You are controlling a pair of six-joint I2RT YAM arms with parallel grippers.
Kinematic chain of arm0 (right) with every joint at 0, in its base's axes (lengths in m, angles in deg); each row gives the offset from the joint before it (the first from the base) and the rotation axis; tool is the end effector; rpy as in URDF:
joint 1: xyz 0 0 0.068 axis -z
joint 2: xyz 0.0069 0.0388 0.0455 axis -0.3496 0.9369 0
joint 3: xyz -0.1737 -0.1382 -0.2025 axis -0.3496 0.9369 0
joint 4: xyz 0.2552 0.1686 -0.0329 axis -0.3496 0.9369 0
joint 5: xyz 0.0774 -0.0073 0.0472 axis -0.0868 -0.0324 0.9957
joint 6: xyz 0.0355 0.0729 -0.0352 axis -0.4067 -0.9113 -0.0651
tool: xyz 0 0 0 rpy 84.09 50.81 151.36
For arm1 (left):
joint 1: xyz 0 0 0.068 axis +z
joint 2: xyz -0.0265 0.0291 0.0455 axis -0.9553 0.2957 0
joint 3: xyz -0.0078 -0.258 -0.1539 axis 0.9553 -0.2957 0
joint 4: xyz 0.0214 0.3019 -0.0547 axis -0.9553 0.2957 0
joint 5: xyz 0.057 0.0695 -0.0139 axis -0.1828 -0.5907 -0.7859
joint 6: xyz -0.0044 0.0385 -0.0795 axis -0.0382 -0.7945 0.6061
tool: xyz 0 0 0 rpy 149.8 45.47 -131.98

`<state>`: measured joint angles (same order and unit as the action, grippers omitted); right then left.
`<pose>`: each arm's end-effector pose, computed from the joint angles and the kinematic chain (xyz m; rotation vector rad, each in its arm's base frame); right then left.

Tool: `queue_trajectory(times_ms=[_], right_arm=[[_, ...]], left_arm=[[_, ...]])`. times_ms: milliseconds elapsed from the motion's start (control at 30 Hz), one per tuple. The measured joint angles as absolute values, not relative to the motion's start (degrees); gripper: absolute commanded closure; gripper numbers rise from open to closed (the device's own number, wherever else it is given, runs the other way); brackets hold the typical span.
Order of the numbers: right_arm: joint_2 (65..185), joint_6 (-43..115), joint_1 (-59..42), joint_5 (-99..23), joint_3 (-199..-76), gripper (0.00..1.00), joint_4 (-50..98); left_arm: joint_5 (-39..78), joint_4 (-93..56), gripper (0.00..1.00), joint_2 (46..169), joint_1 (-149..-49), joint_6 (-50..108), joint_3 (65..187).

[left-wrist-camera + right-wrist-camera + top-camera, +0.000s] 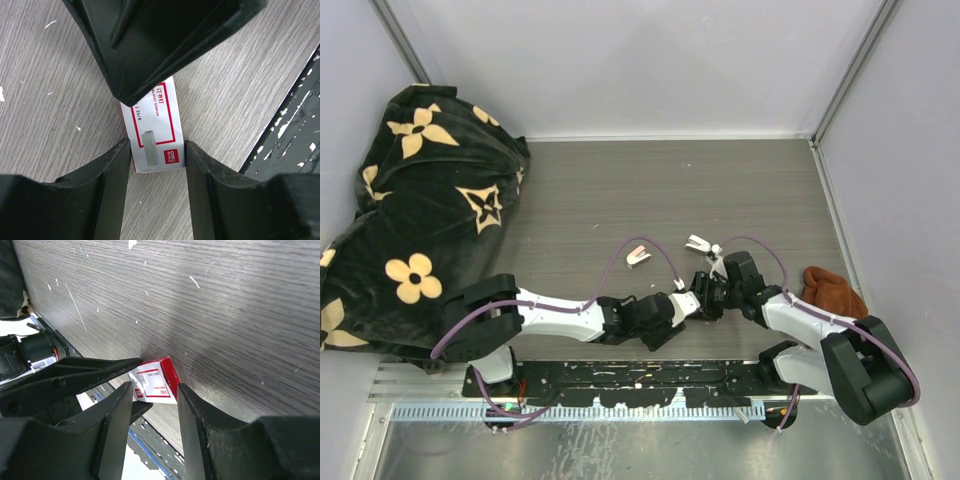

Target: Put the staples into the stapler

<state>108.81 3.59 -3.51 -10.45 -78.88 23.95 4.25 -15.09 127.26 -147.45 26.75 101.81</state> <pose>0.1918 0.1345 0.0975 0.0385 2.5952 1.2011 0.1131 -0.3748 0.1147 1.2870 2.1157 -0.5106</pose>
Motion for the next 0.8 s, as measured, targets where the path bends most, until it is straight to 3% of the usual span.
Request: queue_trajectory(times_ms=[800], right_arm=[[115.44,4.55,-4.45,-7.32,-78.11,0.62,18.97]], left_arm=[[5.05,-15.03,0.53,127.26,-147.45,25.55,101.87]])
